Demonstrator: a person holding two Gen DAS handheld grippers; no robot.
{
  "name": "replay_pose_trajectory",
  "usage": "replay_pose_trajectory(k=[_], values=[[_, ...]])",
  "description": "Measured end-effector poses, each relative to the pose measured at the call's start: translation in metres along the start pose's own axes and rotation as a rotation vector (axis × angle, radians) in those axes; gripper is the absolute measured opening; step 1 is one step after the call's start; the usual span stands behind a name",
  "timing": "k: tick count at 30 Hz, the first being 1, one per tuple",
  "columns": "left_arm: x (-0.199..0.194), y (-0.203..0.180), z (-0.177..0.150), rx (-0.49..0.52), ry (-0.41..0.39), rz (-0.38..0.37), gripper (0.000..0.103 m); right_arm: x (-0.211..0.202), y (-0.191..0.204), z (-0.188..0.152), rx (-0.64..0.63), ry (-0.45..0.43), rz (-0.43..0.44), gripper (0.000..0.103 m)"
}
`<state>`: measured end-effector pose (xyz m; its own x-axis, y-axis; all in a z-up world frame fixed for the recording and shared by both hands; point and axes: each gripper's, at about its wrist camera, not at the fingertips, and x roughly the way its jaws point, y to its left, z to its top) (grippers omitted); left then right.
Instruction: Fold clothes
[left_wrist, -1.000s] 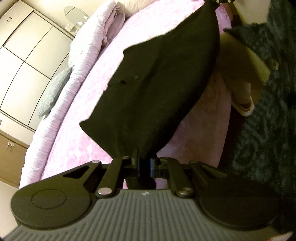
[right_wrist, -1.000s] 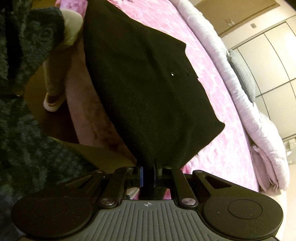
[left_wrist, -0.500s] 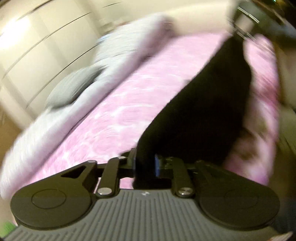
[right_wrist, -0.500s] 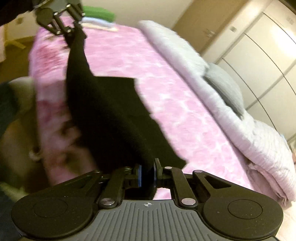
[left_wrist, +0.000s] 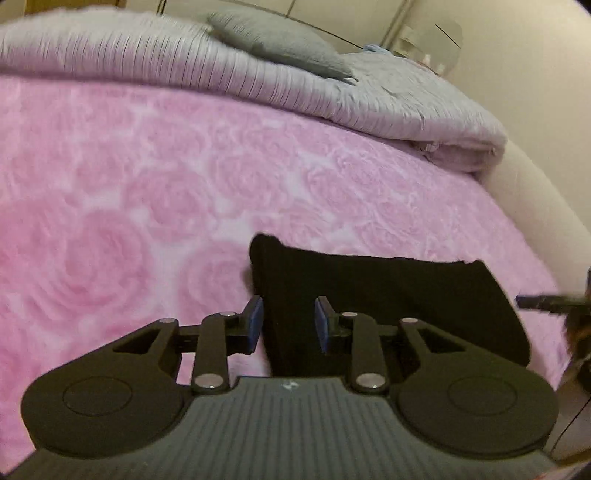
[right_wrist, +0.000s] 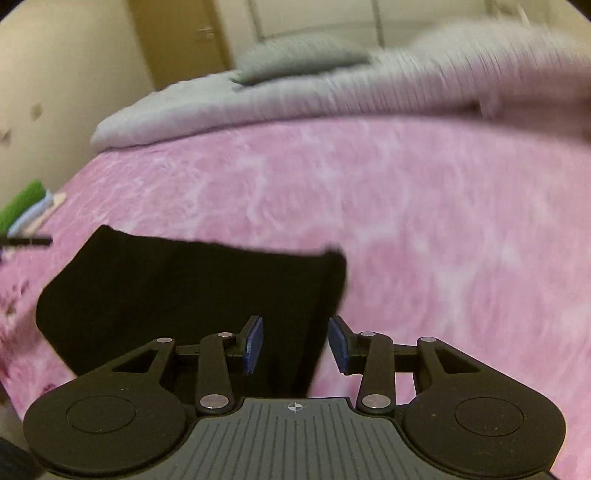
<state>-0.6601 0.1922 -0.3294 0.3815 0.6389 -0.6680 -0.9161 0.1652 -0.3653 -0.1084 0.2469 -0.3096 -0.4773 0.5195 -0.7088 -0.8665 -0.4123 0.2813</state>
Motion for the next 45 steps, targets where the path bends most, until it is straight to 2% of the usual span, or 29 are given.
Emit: replay_pose_trajectory(k=[2,6,10,13,14,15,16,18,23,31,34,36,37,38,40,42,43,45], values=[[0.009,0.004,0.000,-0.026,0.006,-0.004,0.029,0.000,-0.010,-0.001,0.070,-0.008,0.022,0.040],[0.038,0.006,0.007,-0.046,-0.002,0.044,0.030,0.017,-0.023,0.003,0.146,-0.051,0.008,0.040],[0.058,0.003,0.009,-0.062,-0.013,0.023,0.030,0.039,-0.034,0.009,0.245,-0.111,0.039,0.040],[0.068,-0.001,0.010,-0.038,-0.015,0.033,0.027,0.056,-0.038,0.015,0.274,-0.122,0.068,0.040],[0.071,-0.001,0.010,-0.026,-0.014,0.036,0.018,0.061,-0.038,0.016,0.276,-0.115,0.071,0.040],[0.072,-0.002,0.010,-0.013,-0.013,0.033,0.008,0.067,-0.038,0.017,0.277,-0.106,0.071,0.033],[0.069,-0.004,0.010,0.002,-0.034,0.027,0.007,0.070,-0.036,0.018,0.262,-0.101,0.061,0.010],[0.062,-0.008,0.010,0.033,-0.077,0.014,0.006,0.072,-0.029,0.020,0.210,-0.113,0.029,0.008],[0.056,-0.008,0.015,0.059,-0.158,0.041,0.006,0.049,-0.005,0.025,0.036,-0.247,-0.057,0.007],[0.098,0.009,0.004,0.088,-0.128,0.132,0.008,0.084,-0.017,0.019,0.055,-0.198,-0.179,0.007],[0.095,0.004,0.001,0.123,-0.120,0.153,0.010,0.096,-0.022,0.015,0.075,-0.172,-0.211,0.009],[0.081,0.002,0.001,0.118,-0.122,0.173,0.015,0.090,-0.028,0.020,0.139,-0.142,-0.205,0.023],[0.074,0.001,0.002,0.115,-0.123,0.183,0.016,0.083,-0.029,0.022,0.162,-0.139,-0.222,0.037],[0.065,-0.001,0.001,0.108,-0.128,0.210,0.017,0.074,-0.030,0.023,0.181,-0.141,-0.246,0.046],[0.045,-0.007,0.000,0.110,-0.136,0.293,0.015,0.049,-0.014,0.020,0.140,-0.185,-0.339,0.047],[0.025,-0.021,-0.007,0.137,-0.149,0.342,0.013,0.022,0.005,0.016,0.086,-0.234,-0.437,0.047],[0.016,-0.031,-0.012,0.147,-0.155,0.331,0.013,0.010,0.017,0.010,0.055,-0.262,-0.436,0.047],[0.002,-0.058,-0.027,0.165,-0.155,0.279,0.013,-0.010,0.045,-0.007,0.014,-0.286,-0.343,0.047]])
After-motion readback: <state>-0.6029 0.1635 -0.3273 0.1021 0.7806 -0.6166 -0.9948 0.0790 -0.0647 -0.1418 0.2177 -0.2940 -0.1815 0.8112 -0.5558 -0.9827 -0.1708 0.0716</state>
